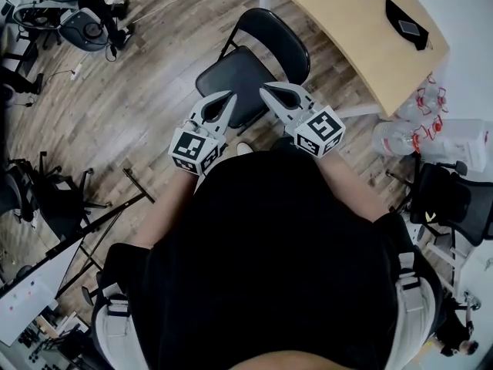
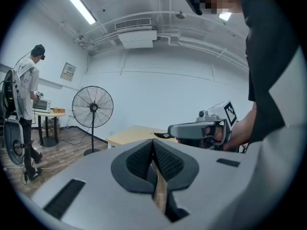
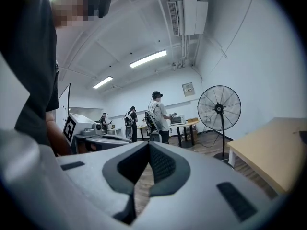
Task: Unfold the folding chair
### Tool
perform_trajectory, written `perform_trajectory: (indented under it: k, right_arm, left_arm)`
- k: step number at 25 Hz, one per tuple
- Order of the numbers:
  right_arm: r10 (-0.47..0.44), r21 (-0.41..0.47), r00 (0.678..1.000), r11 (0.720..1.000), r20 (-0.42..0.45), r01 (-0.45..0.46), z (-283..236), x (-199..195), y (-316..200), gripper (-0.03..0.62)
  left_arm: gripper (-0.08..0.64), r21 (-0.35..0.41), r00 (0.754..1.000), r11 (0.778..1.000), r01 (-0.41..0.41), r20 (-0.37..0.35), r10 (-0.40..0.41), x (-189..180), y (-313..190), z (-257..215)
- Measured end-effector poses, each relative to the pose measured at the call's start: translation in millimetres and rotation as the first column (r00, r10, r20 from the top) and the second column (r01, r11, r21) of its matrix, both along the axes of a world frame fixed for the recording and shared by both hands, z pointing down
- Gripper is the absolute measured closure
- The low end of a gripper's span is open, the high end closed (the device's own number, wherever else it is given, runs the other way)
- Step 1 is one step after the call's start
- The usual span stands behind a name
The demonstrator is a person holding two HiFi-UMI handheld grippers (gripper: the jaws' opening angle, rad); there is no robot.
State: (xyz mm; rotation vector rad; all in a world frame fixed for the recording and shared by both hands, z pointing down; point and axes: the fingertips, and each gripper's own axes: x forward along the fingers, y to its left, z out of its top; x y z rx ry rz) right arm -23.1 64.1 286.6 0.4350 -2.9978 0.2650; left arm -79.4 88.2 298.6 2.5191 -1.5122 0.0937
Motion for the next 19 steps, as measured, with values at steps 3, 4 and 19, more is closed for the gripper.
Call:
perform_trajectory:
  k: [3, 4, 19]
  right_arm:
    - [-0.011, 0.011, 1.000, 1.000, -0.003, 0.011, -3.9, -5.9, 0.8, 0.592]
    - [-0.015, 0.013, 1.000, 1.000, -0.006, 0.015, -4.5, -7.2, 0.9, 0.592]
    - [-0.022, 0.015, 1.000, 1.000, -0.014, 0.022, -2.7, -22.0, -8.2, 0.592]
  left_arm:
    - [0.565, 0.004, 1.000, 1.000, 0.005, -0.018, -0.005, -5.8, -2.7, -4.9]
    - [0.565, 0.005, 1.000, 1.000, 0.005, -0.024, -0.005, -6.9, -3.8, -6.1]
    - [0.565, -0.008, 0.999, 1.000, -0.001, -0.037, 0.001, -18.9, -17.6, 1.0]
